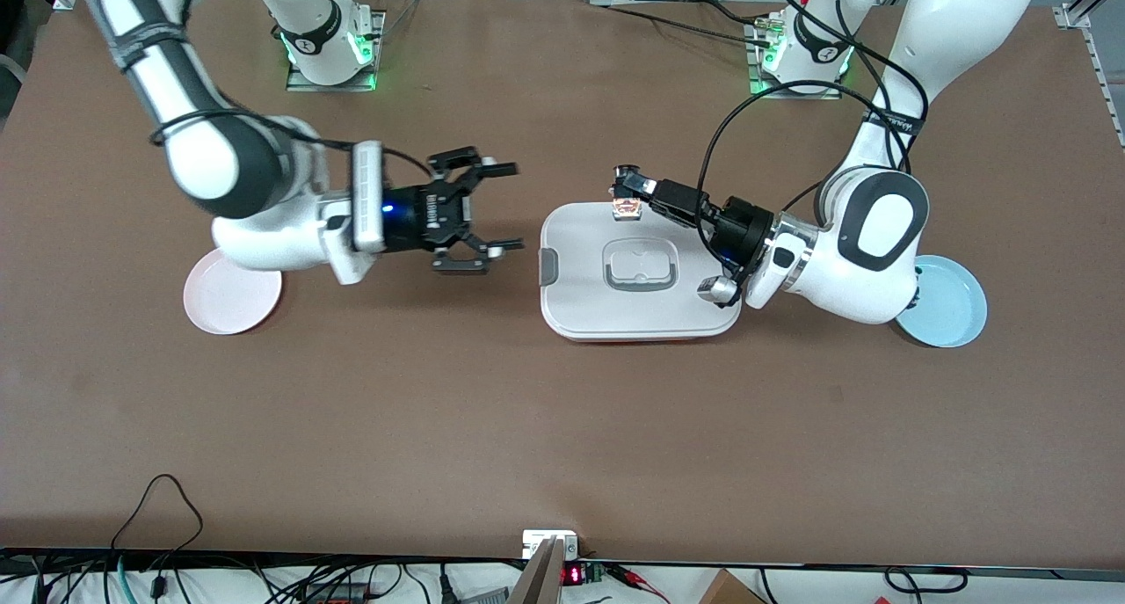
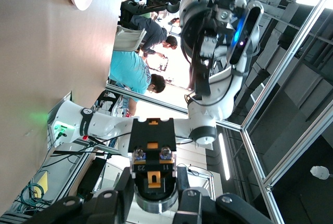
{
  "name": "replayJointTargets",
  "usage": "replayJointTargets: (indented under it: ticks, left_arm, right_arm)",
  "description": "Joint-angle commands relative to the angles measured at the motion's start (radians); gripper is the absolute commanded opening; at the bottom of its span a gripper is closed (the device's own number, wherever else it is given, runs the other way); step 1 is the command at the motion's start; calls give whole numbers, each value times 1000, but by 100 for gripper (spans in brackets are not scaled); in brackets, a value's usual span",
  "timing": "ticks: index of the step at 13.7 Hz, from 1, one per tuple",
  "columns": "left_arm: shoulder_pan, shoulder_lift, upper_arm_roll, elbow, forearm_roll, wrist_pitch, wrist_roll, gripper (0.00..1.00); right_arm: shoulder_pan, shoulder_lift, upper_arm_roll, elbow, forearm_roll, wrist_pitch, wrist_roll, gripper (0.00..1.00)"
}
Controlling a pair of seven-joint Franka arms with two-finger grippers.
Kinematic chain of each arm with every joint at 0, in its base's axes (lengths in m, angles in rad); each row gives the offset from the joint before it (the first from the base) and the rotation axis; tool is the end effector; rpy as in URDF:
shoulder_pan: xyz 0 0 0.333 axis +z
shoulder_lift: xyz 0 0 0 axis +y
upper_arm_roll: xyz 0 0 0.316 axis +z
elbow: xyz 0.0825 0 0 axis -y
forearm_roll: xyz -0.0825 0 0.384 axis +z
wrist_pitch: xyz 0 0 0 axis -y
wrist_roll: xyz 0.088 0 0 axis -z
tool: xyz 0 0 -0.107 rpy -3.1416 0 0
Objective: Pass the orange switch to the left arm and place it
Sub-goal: 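Open the right gripper and withdraw it while the left gripper holds the switch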
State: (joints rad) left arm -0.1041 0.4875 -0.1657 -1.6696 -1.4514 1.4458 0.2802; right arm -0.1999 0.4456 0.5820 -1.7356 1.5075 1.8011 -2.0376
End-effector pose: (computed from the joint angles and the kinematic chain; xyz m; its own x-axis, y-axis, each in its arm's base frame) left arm 0.5922 -0.2676 0.3897 0.8672 -0.4028 -0.2927 0.2854 -0.0798 0.9551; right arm 0.5985 0.2770 0.4238 0.1047 -0.0467 0.9934 0.9798 0.1759 -0.0950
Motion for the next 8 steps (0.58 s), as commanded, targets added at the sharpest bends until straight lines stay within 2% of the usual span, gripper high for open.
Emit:
replayJointTargets:
  ticks: [1, 4, 6, 8]
  left_arm:
    - [1, -20, -3, 46, 109, -22, 11, 2]
    - [-9, -12, -5, 80, 210, -30, 13, 2]
    - [-19, 32, -6, 190, 326, -65, 49, 2]
    - [-32, 48, -8, 244, 412, -116, 98, 2]
  right_arm:
    - [-146, -8, 15, 4, -155, -174, 63, 100]
    - [-255, -7, 15, 91, -340, -343, 184, 100]
    - [-323, -8, 15, 119, -394, -410, 198, 100]
    - [-409, -51, 15, 148, -501, -443, 200, 100]
